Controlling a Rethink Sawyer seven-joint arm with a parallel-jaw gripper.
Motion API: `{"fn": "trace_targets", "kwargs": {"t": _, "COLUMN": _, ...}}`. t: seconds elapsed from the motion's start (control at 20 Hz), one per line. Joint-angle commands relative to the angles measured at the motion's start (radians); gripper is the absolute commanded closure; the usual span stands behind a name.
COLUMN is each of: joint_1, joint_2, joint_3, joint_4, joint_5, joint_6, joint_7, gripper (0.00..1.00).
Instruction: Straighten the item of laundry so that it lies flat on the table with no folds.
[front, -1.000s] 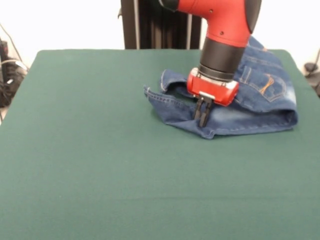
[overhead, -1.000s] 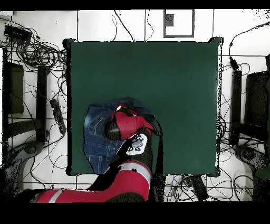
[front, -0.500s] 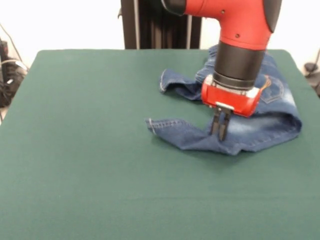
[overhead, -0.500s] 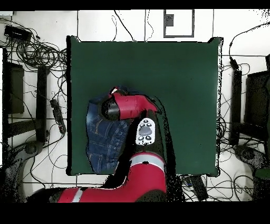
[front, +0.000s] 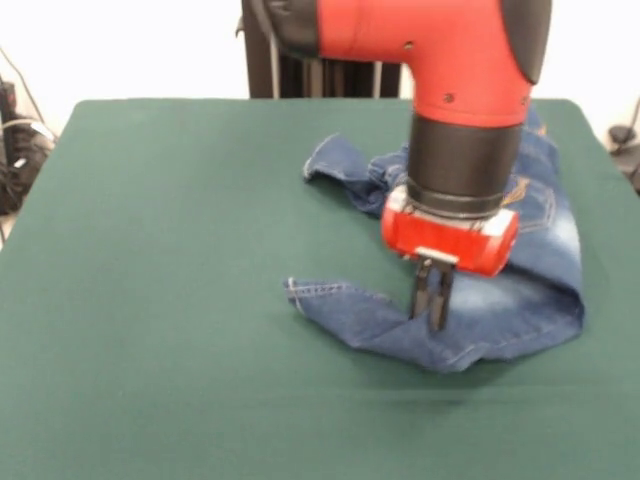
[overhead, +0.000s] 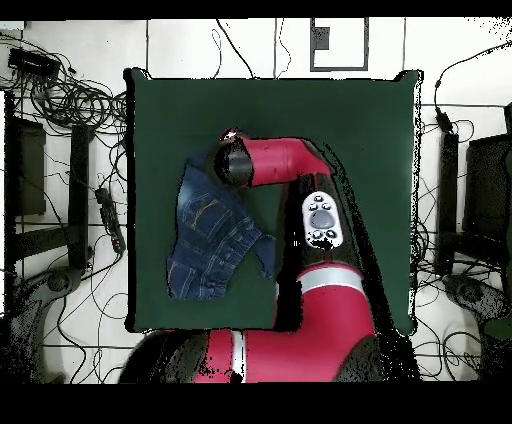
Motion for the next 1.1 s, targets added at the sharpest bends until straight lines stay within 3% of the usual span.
{"fn": "trace_targets", "kwargs": {"t": 0.05, "joint_1": -0.14, "joint_2": 0.055, "joint_3": 0.271, "joint_4": -0.297, "joint_5": -0.092, "joint_6": 0.277, "joint_7": -0.594, "gripper": 1.0}}
{"fn": "trace_targets", "kwargs": {"t": 0.25, "joint_1": -0.176, "joint_2": 0.122, "joint_3": 0.346, "joint_4": -0.471, "joint_5": -0.124, "joint_6": 0.429, "joint_7": -0.728, "gripper": 1.0}}
{"fn": "trace_targets", "kwargs": {"t": 0.45, "joint_1": -0.182, "joint_2": 0.165, "joint_3": 0.395, "joint_4": -0.607, "joint_5": -0.152, "joint_6": 0.503, "joint_7": -0.819, "gripper": 1.0}}
{"fn": "trace_targets", "kwargs": {"t": 1.1, "joint_1": -0.169, "joint_2": 0.188, "joint_3": 0.404, "joint_4": -0.693, "joint_5": -0.137, "joint_6": 0.53, "joint_7": -0.883, "gripper": 1.0}}
